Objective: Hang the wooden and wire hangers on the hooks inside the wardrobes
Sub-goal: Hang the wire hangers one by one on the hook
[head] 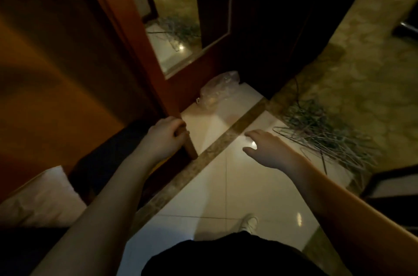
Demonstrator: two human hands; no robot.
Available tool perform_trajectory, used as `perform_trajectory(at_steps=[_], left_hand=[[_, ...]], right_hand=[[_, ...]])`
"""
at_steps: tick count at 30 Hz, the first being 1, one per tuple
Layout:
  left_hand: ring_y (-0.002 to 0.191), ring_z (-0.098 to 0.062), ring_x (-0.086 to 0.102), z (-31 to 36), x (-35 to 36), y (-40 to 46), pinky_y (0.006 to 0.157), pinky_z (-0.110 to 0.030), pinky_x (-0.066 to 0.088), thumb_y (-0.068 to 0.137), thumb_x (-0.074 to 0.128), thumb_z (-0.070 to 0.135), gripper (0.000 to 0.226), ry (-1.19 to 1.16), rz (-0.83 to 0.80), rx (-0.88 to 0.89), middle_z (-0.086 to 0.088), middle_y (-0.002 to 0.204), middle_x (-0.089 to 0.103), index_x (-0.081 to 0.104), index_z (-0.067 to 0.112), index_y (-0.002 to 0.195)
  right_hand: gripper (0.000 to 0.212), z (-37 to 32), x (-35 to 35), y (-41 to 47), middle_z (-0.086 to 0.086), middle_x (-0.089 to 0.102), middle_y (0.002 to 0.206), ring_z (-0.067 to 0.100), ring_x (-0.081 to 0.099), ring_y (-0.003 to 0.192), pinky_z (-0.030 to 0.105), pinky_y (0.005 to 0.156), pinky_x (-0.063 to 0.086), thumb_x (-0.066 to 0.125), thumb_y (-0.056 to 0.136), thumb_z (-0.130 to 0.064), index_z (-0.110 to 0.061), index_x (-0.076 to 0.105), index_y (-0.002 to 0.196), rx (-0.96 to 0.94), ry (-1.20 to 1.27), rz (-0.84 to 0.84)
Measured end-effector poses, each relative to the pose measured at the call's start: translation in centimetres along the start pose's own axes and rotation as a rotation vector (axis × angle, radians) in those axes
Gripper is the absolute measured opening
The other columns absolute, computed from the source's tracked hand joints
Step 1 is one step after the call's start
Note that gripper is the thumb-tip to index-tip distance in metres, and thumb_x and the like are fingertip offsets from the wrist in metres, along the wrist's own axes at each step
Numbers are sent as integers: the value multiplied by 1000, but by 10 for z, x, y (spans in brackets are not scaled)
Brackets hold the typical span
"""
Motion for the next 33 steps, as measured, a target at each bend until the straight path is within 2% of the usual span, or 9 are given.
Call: perform_trajectory(at_steps=[4, 6, 9, 14, 20, 27, 33], left_hand=[[112, -14, 53, 66, 35, 36, 93, -30, 41, 99, 50, 40, 38, -25, -53, 70, 4, 134, 50, 55, 21, 131], [116, -16, 50, 96, 48, 56, 96, -32, 40, 98, 48, 42, 41, 20, -97, 133, 2, 134, 52, 55, 19, 130], [119, -18, 50, 137, 63, 89, 100, -36, 40, 88, 39, 55, 58, 36, -134, 217, -1, 130, 56, 59, 16, 126], [116, -16, 53, 187, 97, 160, 99, -37, 42, 97, 52, 37, 35, 55, -180, 286, 3, 129, 56, 58, 18, 126], [110, -18, 55, 252, 140, 271, 94, -38, 46, 98, 51, 37, 35, 91, -276, 395, 3, 126, 55, 57, 18, 127], [116, -20, 52, 336, 198, 416, 100, -42, 42, 100, 46, 36, 33, 204, -460, 486, 1, 124, 56, 57, 18, 125], [112, -21, 54, 399, 285, 516, 97, -37, 42, 100, 46, 33, 30, 286, -564, 516, -1, 121, 57, 60, 16, 120]], right_hand=[[56, 83, -15, -10, 0, 38, 151, 22, 39, 136, 39, 111, 33, 48, 97, -45, -22, 37, 147, 132, 31, 17], [57, 120, -20, -15, 0, 39, 151, 22, 39, 135, 40, 111, 33, 48, 96, -46, -23, 37, 147, 199, 51, 32], [57, 171, -24, -21, 0, 40, 151, 21, 40, 135, 41, 111, 34, 50, 95, -46, -23, 38, 146, 297, 95, 46], [56, 251, -29, -21, 1, 42, 149, 21, 41, 135, 42, 111, 36, 52, 94, -46, -23, 42, 144, 468, 168, 41], [57, 346, -41, 4, 0, 39, 151, 22, 39, 137, 42, 111, 35, 50, 95, -47, -24, 39, 146, 652, 232, -1], [54, 459, -55, 61, 1, 43, 147, 23, 44, 131, 43, 108, 38, 49, 96, -47, -25, 42, 145, 834, 353, -72], [46, 561, -33, 112, 5, 47, 142, 23, 51, 124, 43, 103, 43, 47, 97, -39, -22, 47, 139, 970, 472, -62]])
Point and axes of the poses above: each hand's wrist, its own y-axis towards the middle knuckle, its own x-axis out of the palm, z = x × y, the point moved 2 cm from there along y, towards the middle knuckle
